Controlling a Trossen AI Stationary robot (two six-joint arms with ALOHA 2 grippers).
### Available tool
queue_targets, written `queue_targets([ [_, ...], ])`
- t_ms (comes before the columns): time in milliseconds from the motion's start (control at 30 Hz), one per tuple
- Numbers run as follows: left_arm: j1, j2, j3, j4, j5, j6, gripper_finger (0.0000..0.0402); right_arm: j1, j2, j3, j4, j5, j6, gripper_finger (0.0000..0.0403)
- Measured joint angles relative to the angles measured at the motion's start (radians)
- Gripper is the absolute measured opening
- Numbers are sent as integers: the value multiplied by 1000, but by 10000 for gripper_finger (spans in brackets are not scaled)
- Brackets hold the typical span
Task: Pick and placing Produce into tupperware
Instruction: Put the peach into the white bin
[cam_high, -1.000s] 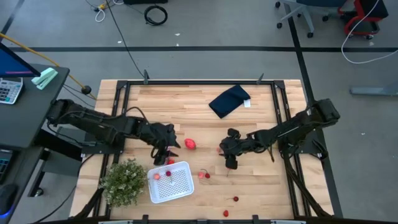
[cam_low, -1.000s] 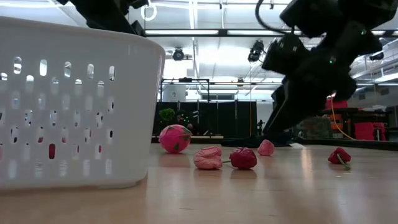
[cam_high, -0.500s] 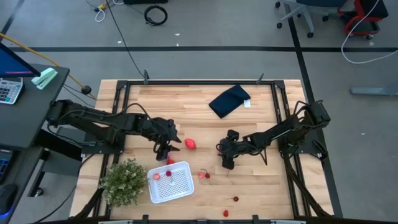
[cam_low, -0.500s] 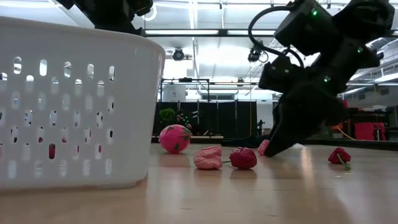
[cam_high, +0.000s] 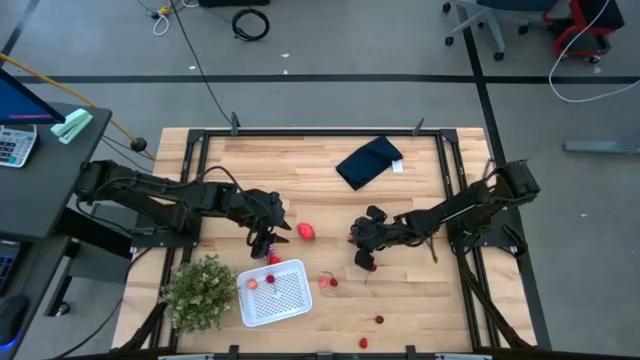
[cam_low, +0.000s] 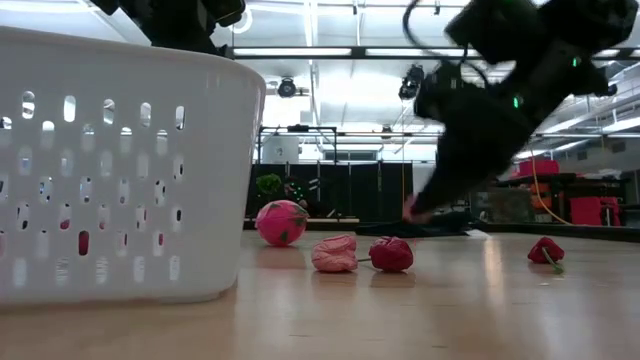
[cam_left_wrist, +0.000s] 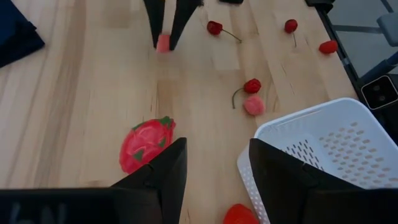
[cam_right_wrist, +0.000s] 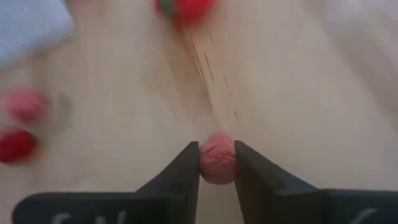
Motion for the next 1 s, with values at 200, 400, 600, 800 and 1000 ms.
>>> queue_targets([
  [200,0,0,0,2,0,1,185,0,-140,0,145,18,-18,88],
  [400,0,0,0,36,-8,40,176,27,-92,24,563,-88,-138,92],
  [600,2,0,0,106,-93,100,173,77,130,321,381,-149,-234,94],
  [800,35,0,0,105,-151,116,172,88,339,715,-38,-204,-372,94],
  [1000,88,0,0,105,-155,70,171,70,497,986,-275,-330,-401,100],
])
